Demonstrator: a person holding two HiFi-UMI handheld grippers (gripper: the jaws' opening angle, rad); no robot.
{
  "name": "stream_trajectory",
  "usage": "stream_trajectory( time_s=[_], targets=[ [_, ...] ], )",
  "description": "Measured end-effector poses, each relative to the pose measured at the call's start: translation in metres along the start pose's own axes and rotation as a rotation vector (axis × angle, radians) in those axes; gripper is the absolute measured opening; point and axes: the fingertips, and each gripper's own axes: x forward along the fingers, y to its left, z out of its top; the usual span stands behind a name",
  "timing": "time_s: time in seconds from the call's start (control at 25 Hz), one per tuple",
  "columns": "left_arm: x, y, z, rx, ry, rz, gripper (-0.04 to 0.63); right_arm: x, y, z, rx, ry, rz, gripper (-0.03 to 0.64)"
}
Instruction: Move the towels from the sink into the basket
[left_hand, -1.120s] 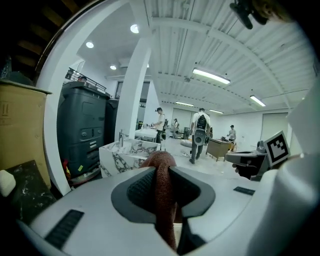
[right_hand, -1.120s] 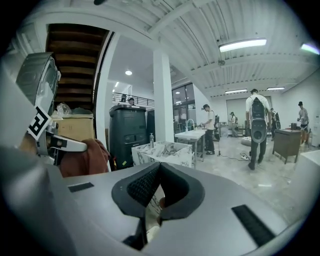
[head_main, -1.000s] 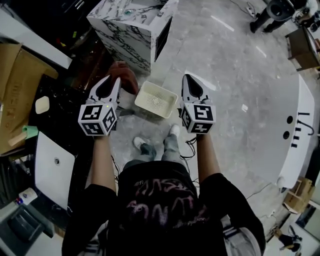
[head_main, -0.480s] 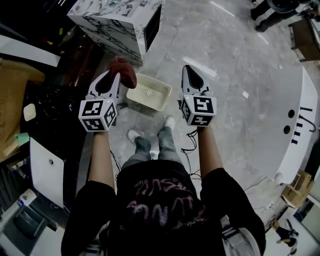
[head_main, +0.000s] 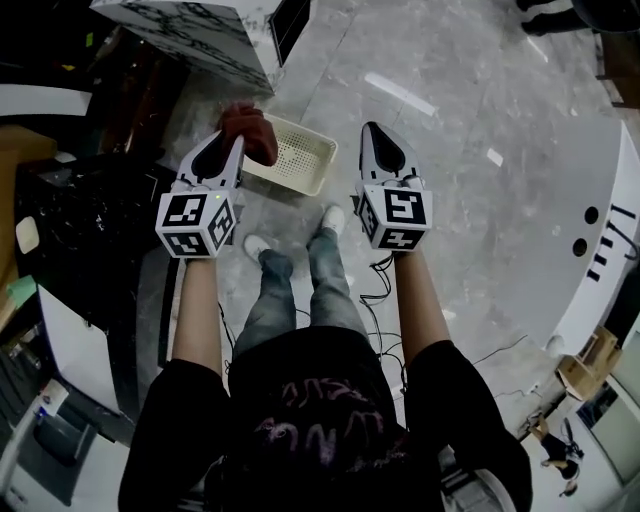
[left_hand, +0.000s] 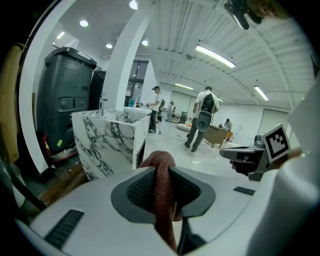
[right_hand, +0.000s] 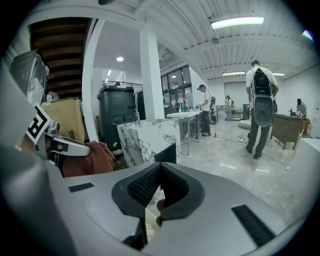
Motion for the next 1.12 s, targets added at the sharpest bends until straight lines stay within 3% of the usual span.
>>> stream_trajectory(
  time_s=[0.6, 1.12],
  targets=[
    [0.111, 0.012, -0.189, -0.077, 0.135, 0.008, 0.092, 0.066, -0.031, -0.2, 0.033, 0.202, 0.029, 0.014],
    [0.236, 0.044, -0.376, -0.05, 0.229, -0.027, 0.095, 0.163, -0.059, -0.387, 0.019, 0.268, 0.05, 0.014]
  ],
)
